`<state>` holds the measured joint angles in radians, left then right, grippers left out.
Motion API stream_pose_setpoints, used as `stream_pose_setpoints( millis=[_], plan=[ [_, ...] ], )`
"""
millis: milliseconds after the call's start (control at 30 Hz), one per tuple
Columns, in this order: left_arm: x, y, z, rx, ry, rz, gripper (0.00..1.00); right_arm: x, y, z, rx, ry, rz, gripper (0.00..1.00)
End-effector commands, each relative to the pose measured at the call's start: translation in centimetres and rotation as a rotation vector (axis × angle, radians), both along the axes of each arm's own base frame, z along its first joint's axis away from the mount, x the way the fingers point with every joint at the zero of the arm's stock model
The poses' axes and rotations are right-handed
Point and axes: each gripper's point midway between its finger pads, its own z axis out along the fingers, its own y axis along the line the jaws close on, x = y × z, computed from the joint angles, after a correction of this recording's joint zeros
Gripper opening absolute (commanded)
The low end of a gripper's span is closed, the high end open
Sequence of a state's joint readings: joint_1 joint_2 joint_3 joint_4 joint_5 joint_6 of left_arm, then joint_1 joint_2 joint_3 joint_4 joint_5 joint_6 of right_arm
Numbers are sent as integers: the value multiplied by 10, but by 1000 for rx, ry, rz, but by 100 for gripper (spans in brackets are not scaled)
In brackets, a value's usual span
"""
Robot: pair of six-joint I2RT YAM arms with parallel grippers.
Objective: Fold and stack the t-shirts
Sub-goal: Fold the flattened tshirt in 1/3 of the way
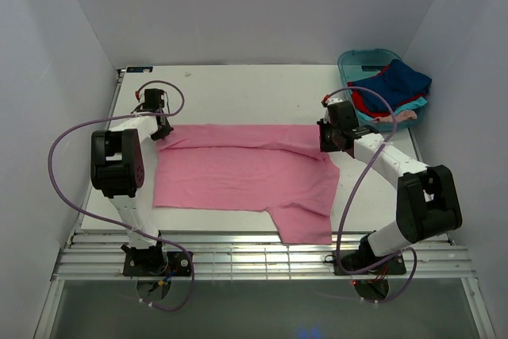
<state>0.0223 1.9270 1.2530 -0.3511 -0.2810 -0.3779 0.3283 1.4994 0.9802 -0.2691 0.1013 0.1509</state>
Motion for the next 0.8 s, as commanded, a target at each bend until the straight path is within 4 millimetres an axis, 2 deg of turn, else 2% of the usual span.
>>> stream_pose_setpoints(
  millis=[0,133,300,433,500,533,633,700,733,767],
  plan=[
    [-2,-2,27,4,-52,-7,0,-32,4,-18,-1,103,7,8],
    [-7,-2,27,4,-43,-5,0,-57,12,-26,-21,155,25,8],
    [-12,0,27,14,-33,0,0,-82,9,-35,-69,200,7,8],
    [-15,1,25,19,-16,5,0,-88,12,-30,-84,200,14,8],
    [-17,1,23,18,-9,6,0,-81,12,-20,-78,165,7,12],
    [-17,1,24,16,-12,10,0,-73,17,-11,-61,128,5,20],
    [-19,0,26,9,-18,11,0,-51,26,8,-40,47,17,34],
    [-20,-1,28,8,-21,8,0,-34,35,10,-31,13,38,37],
    [-20,-1,28,9,-20,5,0,-23,42,20,-18,-9,45,38],
    [-21,-1,28,10,-18,4,0,-18,49,11,-20,18,63,38]
  ],
)
